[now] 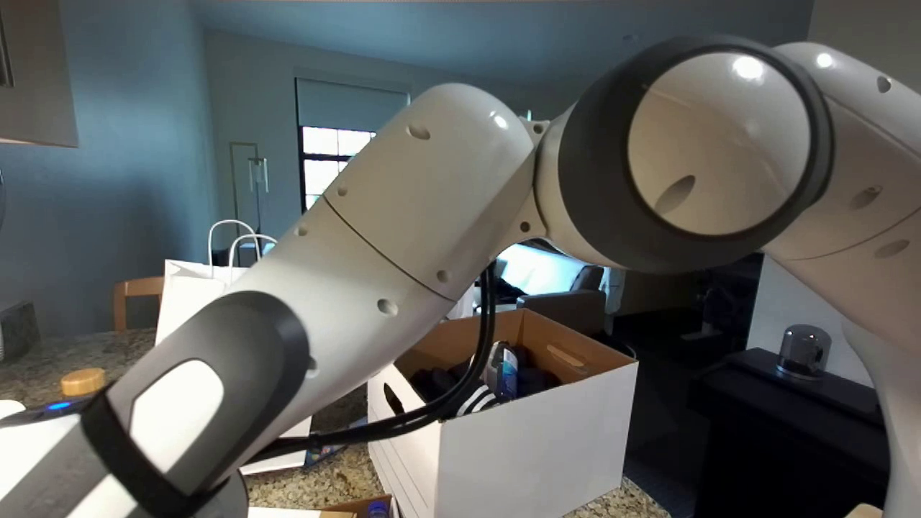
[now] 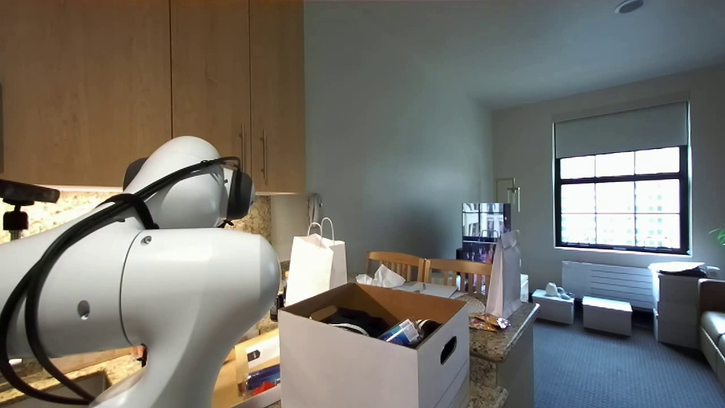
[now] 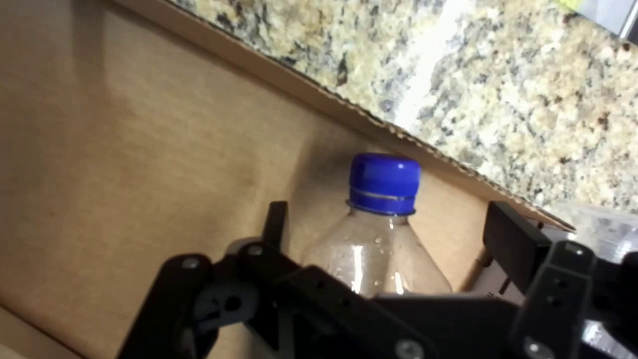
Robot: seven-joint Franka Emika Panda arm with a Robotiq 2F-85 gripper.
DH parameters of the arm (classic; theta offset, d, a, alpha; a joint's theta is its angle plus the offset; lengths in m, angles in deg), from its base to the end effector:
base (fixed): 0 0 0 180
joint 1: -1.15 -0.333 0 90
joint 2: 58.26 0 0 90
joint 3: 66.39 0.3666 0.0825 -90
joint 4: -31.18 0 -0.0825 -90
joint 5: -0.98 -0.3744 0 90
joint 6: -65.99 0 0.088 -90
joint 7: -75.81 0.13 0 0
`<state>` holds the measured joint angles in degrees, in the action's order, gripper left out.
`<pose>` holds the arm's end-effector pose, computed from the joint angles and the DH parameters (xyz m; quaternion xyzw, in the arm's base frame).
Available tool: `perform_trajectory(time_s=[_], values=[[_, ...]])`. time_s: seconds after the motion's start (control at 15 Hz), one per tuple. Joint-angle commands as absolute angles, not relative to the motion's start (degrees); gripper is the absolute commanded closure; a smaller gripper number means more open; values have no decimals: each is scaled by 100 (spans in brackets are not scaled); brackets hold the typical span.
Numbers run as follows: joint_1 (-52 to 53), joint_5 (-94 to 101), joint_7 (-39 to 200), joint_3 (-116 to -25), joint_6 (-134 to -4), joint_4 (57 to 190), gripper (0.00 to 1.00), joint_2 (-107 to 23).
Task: Pick up two empty bottles and place them in the white storage box
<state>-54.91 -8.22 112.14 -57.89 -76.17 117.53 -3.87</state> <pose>0.3340 0.6601 0.1196 -0.9824 -0.1503 0.0753 0.0810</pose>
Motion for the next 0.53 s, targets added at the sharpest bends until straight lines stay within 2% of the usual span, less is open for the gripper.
perform_trajectory(time_s=[0.0, 0.13, 0.2, 0.33, 0.47], values=[[-5424, -958, 11175, -5638, -7733, 11642, 0, -333], [-5429, -975, 11255, -5645, -7600, 11657, 2, -362], [-5429, -993, 11277, -5640, -7564, 11681, 11, -377], [-5457, -983, 11359, -5684, -7558, 11770, 19, -391], [-5401, -1046, 11324, -5627, -7597, 11746, 18, -306]])
